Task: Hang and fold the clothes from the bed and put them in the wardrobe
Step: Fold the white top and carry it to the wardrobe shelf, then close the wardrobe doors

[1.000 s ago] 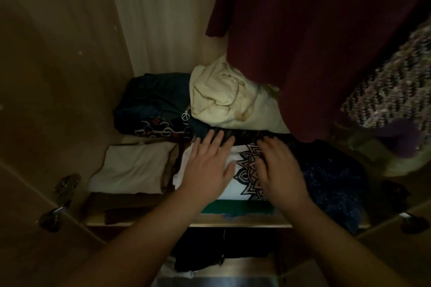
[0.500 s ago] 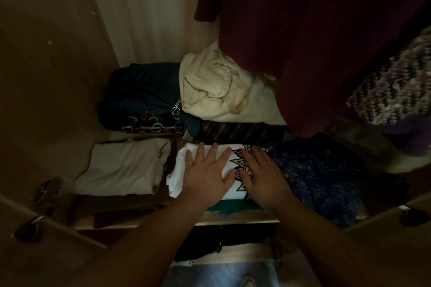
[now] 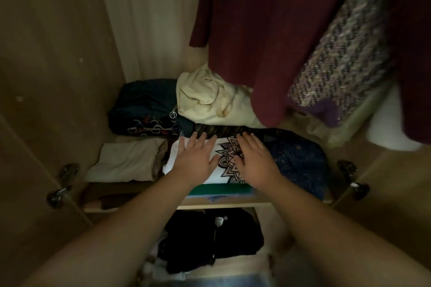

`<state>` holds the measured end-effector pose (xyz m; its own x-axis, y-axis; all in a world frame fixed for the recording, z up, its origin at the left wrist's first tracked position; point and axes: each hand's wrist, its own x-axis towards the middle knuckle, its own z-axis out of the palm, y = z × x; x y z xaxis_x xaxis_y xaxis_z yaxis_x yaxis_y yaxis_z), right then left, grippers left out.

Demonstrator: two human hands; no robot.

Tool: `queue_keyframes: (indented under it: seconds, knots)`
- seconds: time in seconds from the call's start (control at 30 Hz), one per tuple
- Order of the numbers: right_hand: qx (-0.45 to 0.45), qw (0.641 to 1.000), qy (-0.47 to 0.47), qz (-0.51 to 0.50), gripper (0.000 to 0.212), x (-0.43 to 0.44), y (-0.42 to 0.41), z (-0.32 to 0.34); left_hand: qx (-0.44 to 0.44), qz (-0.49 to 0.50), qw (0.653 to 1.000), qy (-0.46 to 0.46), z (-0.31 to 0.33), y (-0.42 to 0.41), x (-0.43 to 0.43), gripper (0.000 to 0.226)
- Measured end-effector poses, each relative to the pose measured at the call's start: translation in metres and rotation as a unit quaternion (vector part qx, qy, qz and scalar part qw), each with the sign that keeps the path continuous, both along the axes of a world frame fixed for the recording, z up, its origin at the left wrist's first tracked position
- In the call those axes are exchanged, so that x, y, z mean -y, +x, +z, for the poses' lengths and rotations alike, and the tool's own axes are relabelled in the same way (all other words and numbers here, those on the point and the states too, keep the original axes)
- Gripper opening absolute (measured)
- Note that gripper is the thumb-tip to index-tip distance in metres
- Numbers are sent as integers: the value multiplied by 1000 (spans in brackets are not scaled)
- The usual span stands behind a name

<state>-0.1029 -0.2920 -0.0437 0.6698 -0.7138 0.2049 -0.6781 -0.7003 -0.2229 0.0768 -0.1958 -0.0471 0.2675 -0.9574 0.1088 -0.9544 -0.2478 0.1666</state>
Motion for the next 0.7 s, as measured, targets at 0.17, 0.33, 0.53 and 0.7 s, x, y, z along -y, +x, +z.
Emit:
queue_keyframes:
  seconds: [0.17, 0.33, 0.53, 0.7]
  knots:
    - [32, 998, -61, 0, 65, -68, -71, 18, -18, -28, 996, -77, 20, -79, -62, 63]
    - [64, 995, -65, -34, 65, -148, -190, 7, -33, -51, 997, -40, 8, -194, -134, 66]
    - [60, 990, -43, -124, 60, -252, -346, 4, -72, -110, 991, 11, -22, -332, -189, 64]
    - [176, 969, 4, -173, 54, -307, -451, 31, -116, -181, 975, 54, -32, -426, -197, 67]
